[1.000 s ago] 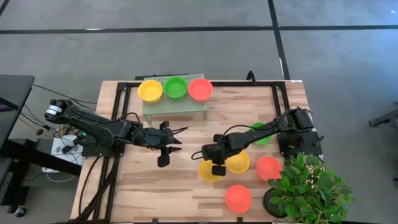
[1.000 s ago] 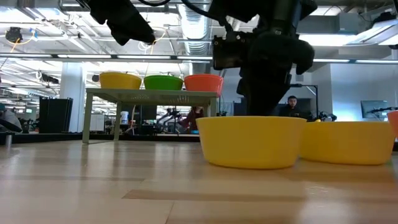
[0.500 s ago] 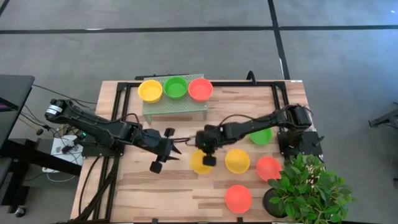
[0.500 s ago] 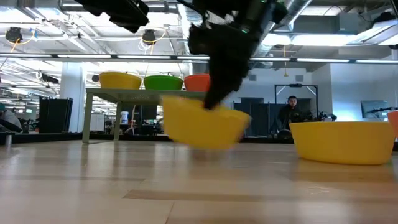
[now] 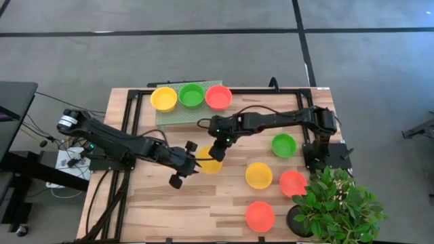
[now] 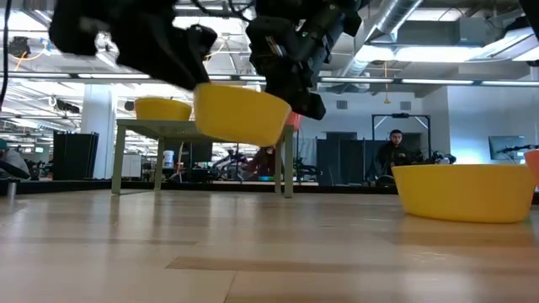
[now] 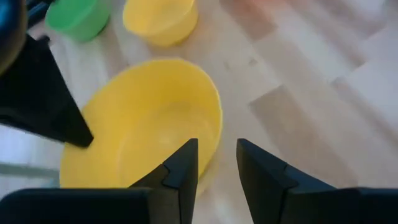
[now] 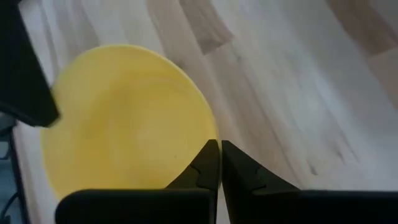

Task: Pick & Place Mini bowls
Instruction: Stack the yellow bowl on top of the other yellow bowls on the shelf

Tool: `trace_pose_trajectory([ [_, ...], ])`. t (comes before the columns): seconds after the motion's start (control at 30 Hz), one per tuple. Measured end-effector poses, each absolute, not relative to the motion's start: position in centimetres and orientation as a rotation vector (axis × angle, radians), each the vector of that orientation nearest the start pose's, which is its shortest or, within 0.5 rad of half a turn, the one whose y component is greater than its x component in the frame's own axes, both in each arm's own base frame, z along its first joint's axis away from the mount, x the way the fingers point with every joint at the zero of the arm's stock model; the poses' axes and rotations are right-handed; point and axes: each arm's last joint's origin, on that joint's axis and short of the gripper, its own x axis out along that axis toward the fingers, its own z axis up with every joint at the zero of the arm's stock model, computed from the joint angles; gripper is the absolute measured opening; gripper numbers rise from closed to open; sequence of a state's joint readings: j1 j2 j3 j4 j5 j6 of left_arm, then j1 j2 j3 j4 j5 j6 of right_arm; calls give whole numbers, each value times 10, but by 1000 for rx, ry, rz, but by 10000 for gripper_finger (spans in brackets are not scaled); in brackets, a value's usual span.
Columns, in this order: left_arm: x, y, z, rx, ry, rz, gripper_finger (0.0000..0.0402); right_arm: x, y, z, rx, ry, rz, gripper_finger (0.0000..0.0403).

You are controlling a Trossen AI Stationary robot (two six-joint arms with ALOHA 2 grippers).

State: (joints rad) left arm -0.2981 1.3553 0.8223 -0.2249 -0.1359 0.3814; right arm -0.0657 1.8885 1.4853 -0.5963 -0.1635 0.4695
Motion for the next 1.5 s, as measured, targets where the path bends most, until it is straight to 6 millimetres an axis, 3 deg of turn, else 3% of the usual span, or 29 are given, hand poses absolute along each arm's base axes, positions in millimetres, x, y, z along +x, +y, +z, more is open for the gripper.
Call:
trace_pose_trajectory([
  [0.3, 273, -75, 207, 580, 767, -208, 104, 402, -25, 231, 548, 1009, -123, 4],
  [0.53, 272, -76, 208, 567, 764, -233, 14, 404, -25, 234, 485, 983, -63, 36],
  [0.73, 271, -79, 208, 428, 765, -269, 9, 404, -24, 238, 417, 965, -13, 64],
  [1.0, 254, -100, 207, 265, 857, -332, 9, 403, -21, 265, 271, 922, 28, 73],
  [1.13, 232, -111, 231, 370, 862, -259, 9, 394, -15, 274, 233, 951, 27, 73],
  [1.23, 215, -107, 259, 458, 826, -134, 9, 381, -9, 293, 182, 930, -15, 73],
  [1.4, 193, -85, 310, 443, 732, -33, 9, 344, 6, 336, 32, 849, -106, 73],
  [1.5, 180, -62, 331, 423, 761, 46, 9, 321, 12, 341, -12, 821, -71, 73],
])
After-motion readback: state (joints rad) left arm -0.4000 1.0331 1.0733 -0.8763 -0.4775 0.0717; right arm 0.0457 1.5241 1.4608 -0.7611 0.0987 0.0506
